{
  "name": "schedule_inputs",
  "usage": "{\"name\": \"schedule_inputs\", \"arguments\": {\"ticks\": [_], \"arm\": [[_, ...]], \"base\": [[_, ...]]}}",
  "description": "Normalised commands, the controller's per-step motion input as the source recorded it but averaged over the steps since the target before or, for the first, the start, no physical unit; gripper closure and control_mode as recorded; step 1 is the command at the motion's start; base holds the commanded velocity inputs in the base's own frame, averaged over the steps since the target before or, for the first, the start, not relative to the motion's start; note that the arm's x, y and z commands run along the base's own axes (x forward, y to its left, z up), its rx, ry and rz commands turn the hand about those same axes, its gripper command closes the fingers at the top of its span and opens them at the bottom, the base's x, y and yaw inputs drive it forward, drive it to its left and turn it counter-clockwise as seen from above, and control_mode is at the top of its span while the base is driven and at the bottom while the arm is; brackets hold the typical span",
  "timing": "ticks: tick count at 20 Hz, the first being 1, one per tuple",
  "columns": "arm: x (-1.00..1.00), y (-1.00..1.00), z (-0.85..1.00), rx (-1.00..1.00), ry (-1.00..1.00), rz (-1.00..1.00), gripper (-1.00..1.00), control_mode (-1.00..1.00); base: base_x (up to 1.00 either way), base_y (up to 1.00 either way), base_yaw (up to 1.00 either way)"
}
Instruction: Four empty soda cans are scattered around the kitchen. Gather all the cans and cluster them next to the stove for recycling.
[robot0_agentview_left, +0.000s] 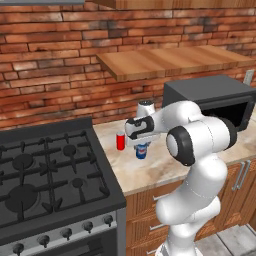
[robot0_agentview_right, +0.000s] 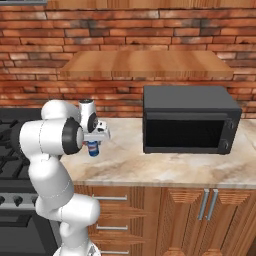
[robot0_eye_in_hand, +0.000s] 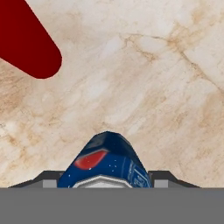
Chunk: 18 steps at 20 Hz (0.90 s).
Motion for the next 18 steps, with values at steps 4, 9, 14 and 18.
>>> {"name": "schedule_inputs", "arguments": {"ticks": [4, 9, 14, 18], "arm": [[0.10, 0.01, -0.06, 0.00, 0.00, 0.00, 1.00, -1.00], [0.05, 0.00, -0.03, 0.00, 0.01, 0.00, 1.00, -1.00], [0.00, 0.00, 0.00, 0.00, 0.00, 0.00, -1.00, -1.00], [0.00, 0.00, 0.00, 0.00, 0.00, 0.00, -1.00, -1.00]], "base": [[0.00, 0.00, 0.00], [0.00, 0.00, 0.00], [0.00, 0.00, 0.00], [0.00, 0.00, 0.00]]}}
